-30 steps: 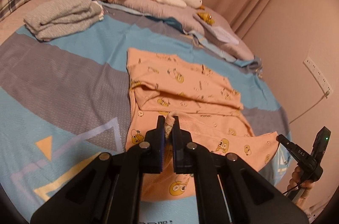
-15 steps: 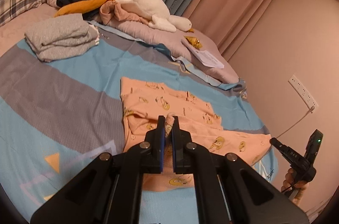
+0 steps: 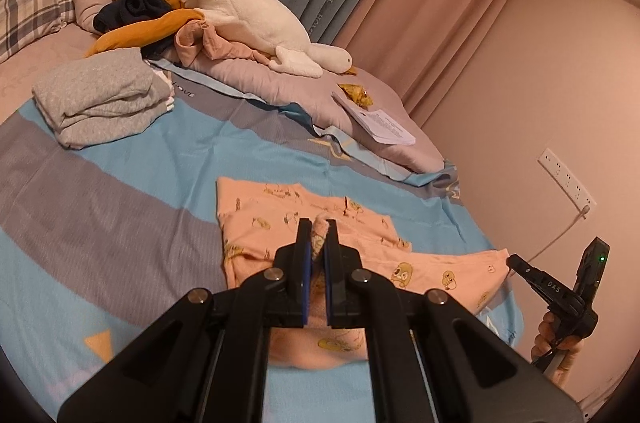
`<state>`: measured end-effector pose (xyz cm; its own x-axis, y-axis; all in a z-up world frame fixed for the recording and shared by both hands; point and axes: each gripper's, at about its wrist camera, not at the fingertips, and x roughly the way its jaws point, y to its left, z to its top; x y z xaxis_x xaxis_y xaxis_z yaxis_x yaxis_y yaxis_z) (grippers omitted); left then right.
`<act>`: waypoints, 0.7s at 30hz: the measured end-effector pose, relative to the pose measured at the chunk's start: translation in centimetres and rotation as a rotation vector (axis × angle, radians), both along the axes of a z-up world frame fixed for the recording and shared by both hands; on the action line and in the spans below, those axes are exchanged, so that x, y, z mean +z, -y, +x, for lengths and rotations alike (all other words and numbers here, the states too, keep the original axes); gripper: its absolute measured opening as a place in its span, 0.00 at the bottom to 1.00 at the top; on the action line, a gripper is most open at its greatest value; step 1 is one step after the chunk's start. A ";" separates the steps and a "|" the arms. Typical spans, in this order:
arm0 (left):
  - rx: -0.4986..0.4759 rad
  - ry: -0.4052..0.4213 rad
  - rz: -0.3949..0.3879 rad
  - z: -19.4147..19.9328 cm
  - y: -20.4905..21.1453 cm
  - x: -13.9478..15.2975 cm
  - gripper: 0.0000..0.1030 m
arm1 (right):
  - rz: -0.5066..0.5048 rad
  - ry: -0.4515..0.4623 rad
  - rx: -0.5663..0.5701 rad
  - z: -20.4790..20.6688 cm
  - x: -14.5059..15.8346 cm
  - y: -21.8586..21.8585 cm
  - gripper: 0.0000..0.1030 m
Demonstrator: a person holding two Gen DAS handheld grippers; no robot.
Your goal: Fold small clothes
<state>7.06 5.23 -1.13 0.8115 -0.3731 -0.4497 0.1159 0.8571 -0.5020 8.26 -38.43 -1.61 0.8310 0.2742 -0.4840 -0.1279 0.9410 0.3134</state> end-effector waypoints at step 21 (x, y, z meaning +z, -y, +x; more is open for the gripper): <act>0.038 -0.120 0.047 16.0 -1.4 -1.7 0.04 | -0.015 -0.124 0.055 15.8 -1.5 -2.7 0.02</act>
